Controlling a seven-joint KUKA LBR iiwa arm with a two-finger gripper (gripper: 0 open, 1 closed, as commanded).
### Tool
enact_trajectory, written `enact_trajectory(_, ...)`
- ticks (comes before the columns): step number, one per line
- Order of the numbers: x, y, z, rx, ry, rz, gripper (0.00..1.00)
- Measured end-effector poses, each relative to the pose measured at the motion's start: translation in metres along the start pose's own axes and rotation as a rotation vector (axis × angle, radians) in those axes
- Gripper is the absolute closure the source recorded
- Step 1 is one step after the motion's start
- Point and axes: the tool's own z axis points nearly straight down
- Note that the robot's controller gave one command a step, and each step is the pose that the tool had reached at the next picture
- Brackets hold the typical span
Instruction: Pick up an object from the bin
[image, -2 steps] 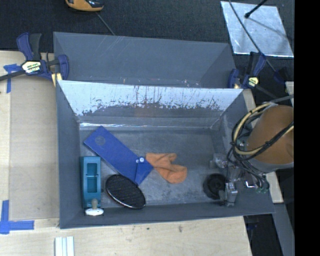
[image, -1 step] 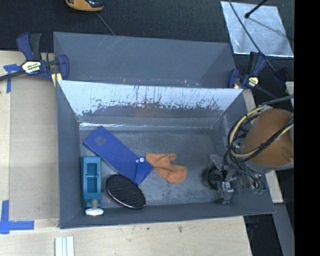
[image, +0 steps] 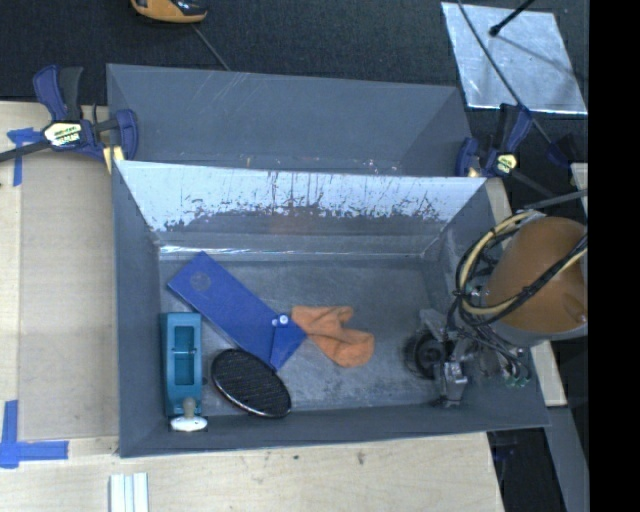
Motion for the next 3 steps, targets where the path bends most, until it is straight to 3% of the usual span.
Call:
enact_trajectory(1,0.001,0.0,-0.006,-0.002,0.005,-0.002,1.0)
enact_trajectory(3,0.001,0.0,-0.048,-0.002,0.01,-0.001,1.0)
